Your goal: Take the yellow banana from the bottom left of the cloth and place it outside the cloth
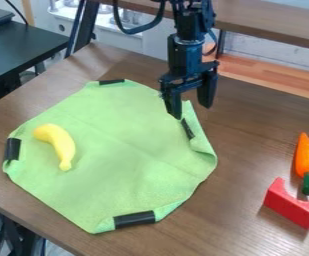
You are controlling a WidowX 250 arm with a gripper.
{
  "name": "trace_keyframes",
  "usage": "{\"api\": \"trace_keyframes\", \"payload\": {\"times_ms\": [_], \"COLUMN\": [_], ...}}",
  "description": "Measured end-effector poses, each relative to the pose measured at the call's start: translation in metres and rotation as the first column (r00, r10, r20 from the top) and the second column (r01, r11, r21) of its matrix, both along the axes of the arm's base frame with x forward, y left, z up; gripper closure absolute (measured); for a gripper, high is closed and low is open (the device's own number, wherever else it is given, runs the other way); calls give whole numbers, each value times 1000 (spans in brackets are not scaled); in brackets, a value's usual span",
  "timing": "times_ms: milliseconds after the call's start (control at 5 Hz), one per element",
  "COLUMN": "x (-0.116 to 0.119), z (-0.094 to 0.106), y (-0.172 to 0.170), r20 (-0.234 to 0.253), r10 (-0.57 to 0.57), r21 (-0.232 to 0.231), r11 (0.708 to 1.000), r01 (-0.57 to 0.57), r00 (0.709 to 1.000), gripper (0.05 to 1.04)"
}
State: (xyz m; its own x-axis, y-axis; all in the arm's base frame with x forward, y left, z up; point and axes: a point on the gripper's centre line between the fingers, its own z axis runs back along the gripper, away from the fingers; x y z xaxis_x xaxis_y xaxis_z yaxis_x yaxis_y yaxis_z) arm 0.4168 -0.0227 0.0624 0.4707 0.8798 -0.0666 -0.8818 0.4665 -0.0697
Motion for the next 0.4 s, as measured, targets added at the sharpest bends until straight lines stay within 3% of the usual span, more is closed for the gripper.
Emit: {"api": "trace_keyframes", "payload": {"times_ms": [200,400], "x": [-5,-24], "z": [-20,-34], "y": [0,11], "r20": [-52,-99], "r10": [0,-32], "r21": [3,44], "r11": [1000,998], "r01": [0,36], "r00": [999,995], "gripper": [83,83]}}
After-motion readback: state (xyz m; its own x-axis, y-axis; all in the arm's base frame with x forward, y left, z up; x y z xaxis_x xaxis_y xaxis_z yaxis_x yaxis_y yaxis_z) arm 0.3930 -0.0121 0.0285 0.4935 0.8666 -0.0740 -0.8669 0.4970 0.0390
